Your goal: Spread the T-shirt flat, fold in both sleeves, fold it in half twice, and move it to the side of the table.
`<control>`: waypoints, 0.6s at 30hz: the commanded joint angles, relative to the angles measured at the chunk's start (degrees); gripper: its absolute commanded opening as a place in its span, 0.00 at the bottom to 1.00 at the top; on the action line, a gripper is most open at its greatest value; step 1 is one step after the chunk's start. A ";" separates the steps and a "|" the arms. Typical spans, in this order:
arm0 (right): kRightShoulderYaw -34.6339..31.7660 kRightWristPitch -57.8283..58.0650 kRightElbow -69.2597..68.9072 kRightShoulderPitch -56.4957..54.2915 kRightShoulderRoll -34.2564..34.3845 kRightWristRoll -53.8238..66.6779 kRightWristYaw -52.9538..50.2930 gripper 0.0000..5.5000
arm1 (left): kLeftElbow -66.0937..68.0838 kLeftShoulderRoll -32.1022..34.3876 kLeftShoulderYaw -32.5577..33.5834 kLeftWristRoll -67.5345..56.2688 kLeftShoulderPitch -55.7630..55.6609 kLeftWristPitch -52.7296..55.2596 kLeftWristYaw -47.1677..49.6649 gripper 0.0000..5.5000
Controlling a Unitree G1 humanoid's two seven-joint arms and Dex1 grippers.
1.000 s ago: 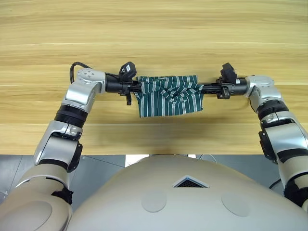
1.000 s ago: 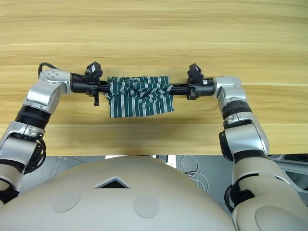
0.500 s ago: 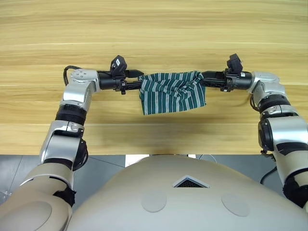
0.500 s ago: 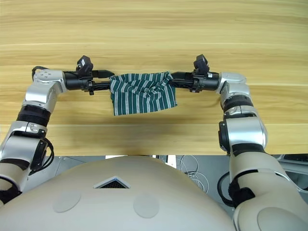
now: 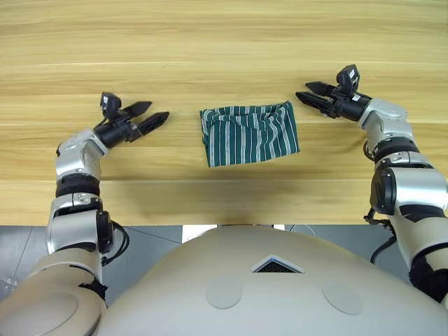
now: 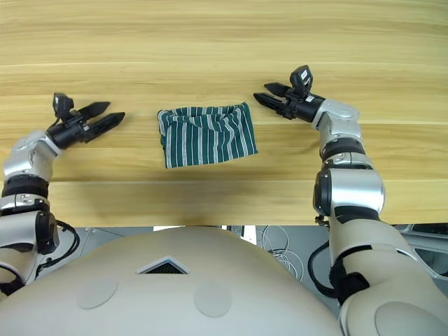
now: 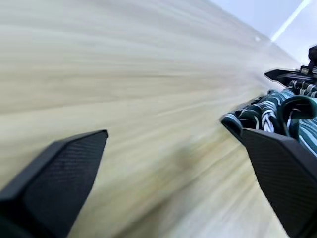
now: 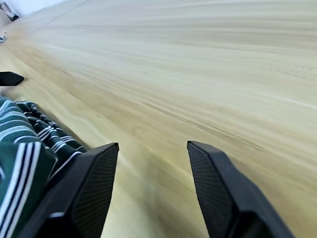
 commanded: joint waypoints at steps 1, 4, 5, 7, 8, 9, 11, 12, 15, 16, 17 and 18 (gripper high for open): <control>-3.38 -4.11 -6.04 2.12 -1.18 3.23 8.05 0.47 | -6.69 -0.53 2.99 -1.83 5.76 -1.06 0.85 0.98; -4.10 1.54 -25.16 9.28 -0.67 13.74 23.77 0.47 | -23.80 -4.62 3.67 -5.40 12.78 -1.01 3.08 0.98; -0.98 3.99 -33.89 13.13 -1.40 17.17 26.30 0.47 | -30.74 -7.00 3.37 -6.37 15.58 -2.05 4.83 0.98; 6.41 7.44 -47.22 18.85 -2.98 20.66 27.55 0.47 | -42.24 -11.83 2.96 -8.20 19.25 -3.32 9.38 0.98; 9.20 8.03 -50.75 20.29 -3.24 20.67 27.56 0.47 | -46.02 -13.60 3.03 -8.92 20.03 -3.44 11.54 0.98; 11.95 8.46 -52.46 20.80 -3.06 19.71 27.56 0.47 | -49.07 -15.17 3.54 -9.85 20.32 -3.46 13.71 0.98; 17.18 8.18 -52.71 20.56 -2.47 16.52 27.56 0.47 | -53.92 -17.31 4.75 -11.59 20.75 -3.54 17.59 0.98; 20.13 7.74 -52.02 20.11 -2.34 15.10 27.56 0.47 | -56.14 -18.07 5.12 -11.86 21.16 -4.09 19.27 0.98; 24.15 5.75 -46.93 17.97 0.79 10.87 27.38 0.47 | -60.58 -19.54 4.80 -11.43 22.31 -5.76 22.46 0.98; 24.52 4.52 -44.44 16.96 2.55 9.23 26.77 0.47 | -61.73 -19.85 4.27 -11.26 22.66 -6.06 23.09 0.98; 24.57 3.29 -41.52 15.62 4.64 7.84 25.71 0.47 | -62.88 -20.10 3.55 -11.02 23.09 -6.30 23.52 0.98; 24.45 2.37 -39.00 14.40 6.33 6.85 24.61 0.47 | -63.60 -20.22 2.94 -10.96 23.33 -6.39 23.71 0.98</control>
